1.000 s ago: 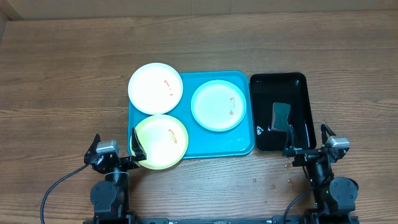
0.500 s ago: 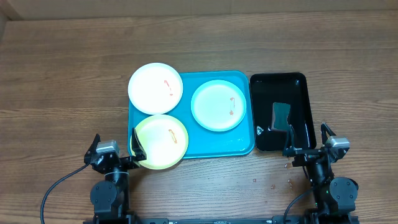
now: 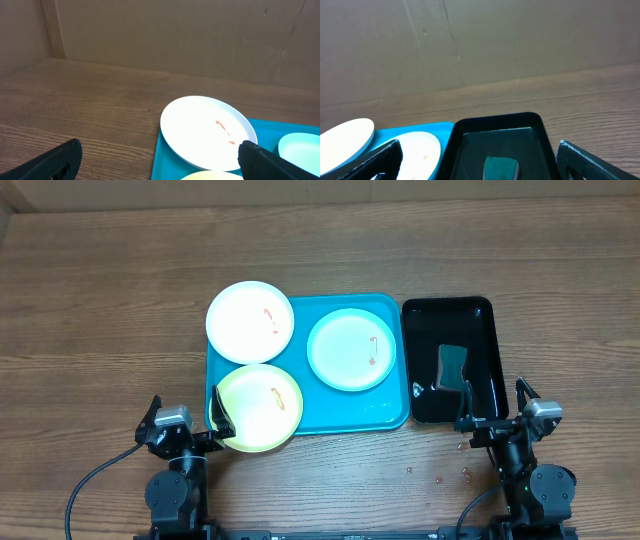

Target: Clean dirty plates on tray and stack at the side

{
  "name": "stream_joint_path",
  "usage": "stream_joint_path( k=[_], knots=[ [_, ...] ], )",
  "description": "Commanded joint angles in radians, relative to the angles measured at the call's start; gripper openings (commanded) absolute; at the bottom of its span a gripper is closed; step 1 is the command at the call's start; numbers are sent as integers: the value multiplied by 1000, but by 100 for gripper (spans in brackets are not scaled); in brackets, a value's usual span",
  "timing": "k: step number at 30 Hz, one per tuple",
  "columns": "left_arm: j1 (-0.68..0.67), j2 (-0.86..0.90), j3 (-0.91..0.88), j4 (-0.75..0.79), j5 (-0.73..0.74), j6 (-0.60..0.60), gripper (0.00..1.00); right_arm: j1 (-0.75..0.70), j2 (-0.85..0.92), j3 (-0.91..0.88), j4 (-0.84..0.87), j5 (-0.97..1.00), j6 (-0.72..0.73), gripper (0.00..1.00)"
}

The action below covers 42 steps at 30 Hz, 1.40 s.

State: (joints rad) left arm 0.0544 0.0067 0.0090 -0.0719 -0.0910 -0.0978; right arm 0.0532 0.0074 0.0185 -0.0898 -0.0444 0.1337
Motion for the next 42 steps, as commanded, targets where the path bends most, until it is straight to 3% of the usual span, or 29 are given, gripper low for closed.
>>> stream_joint_path(
  k=[1,26,30,34,38,42],
  knots=[
    [5,-2,-4,4,-16,-6,100,-2,-4,-10,6,9,-3,100],
    [5,-2,-4,26,-15,-7,100,-2,-4,-10,6,9,-3,100],
    [4,-2,-4,52,68,-57,100,-2,-4,-10,8,-5,-2,100],
    [4,-2,-4,72,62,-61,100,-2,-4,-10,13,-61,66,100],
    [4,-2,5,131,243,-76,100,-2,-4,-10,23,-79,85,100],
    [5,0,116,38,263,-119,100,-2,-4,32,11,-180,85,100]
  ],
)
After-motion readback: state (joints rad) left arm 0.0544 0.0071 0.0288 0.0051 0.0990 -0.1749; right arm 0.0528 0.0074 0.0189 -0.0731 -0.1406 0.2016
